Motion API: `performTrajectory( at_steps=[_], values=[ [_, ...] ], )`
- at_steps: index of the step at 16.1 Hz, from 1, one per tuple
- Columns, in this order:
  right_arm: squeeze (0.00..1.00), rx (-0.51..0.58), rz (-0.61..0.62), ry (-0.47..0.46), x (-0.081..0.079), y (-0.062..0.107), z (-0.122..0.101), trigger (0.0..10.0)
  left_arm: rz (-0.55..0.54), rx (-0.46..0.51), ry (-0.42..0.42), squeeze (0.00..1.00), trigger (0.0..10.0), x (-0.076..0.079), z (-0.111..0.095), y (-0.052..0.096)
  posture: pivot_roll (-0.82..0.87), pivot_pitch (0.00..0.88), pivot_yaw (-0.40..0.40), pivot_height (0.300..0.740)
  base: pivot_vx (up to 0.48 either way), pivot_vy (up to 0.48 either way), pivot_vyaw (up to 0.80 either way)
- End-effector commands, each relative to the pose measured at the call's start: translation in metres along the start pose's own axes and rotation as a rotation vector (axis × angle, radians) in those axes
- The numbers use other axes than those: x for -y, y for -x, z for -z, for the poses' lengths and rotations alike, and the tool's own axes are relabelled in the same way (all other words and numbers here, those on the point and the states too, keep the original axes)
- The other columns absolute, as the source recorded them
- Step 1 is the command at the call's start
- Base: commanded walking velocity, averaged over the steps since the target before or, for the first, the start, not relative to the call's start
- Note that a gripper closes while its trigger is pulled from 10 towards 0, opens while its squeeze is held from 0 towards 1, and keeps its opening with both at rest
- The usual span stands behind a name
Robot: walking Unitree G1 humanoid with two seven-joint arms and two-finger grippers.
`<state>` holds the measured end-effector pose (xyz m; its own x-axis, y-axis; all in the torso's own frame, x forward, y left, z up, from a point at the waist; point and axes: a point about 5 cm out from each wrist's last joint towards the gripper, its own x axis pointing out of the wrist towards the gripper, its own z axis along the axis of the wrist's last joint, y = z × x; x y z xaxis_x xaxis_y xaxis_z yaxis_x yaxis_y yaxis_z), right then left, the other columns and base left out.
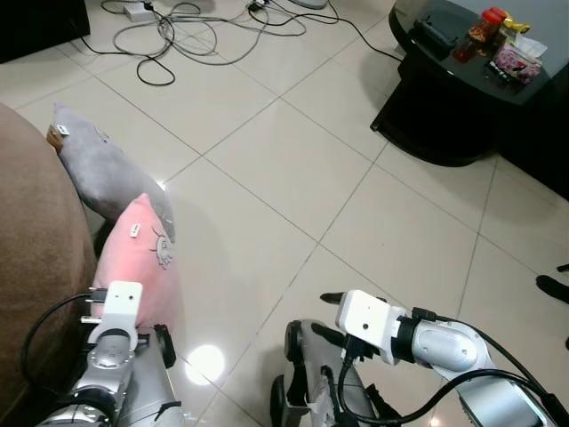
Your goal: Move the pillow to the sofa from floor
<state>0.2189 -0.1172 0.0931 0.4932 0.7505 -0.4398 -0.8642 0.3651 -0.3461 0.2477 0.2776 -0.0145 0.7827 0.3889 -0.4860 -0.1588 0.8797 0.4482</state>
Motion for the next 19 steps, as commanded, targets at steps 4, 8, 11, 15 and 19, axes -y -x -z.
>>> performTrajectory(
  at_steps=[4, 8, 11, 15, 19],
  values=[
    [0.00, -0.027, 0.068, -0.029, 0.005, 0.001, 0.009, 10.0, 0.071, -0.041, 0.002, 0.00, 0.0, 0.017, 0.006, 0.004, -0.14, 0.156, -0.224, 0.584, 0.000, 0.000, 0.00],
    [0.00, -0.046, 0.145, -0.062, 0.008, -0.008, 0.025, 10.0, 0.130, 0.050, 0.061, 0.00, 0.0, 0.039, -0.016, 0.003, -0.05, 0.097, -0.160, 0.584, 0.000, 0.000, 0.00],
    [0.00, -0.044, 0.209, -0.075, 0.013, -0.017, 0.032, 10.0, 0.219, 0.166, 0.160, 0.00, 0.0, 0.066, -0.043, 0.007, 0.03, 0.013, -0.093, 0.584, 0.000, 0.000, 0.00],
    [0.00, -0.010, 0.377, -0.092, 0.035, -0.022, 0.031, 10.0, 0.354, 0.437, 0.285, 0.00, 0.0, 0.096, -0.091, 0.027, 0.08, 0.000, -0.015, 0.584, 0.000, 0.000, 0.00],
    [0.00, 0.064, 0.557, -0.159, 0.046, -0.009, 0.021, 10.0, 0.350, 0.756, 0.378, 0.00, 0.0, 0.075, -0.145, 0.073, 0.11, 0.000, -0.003, 0.584, 0.000, 0.000, 0.00]
  ],
)
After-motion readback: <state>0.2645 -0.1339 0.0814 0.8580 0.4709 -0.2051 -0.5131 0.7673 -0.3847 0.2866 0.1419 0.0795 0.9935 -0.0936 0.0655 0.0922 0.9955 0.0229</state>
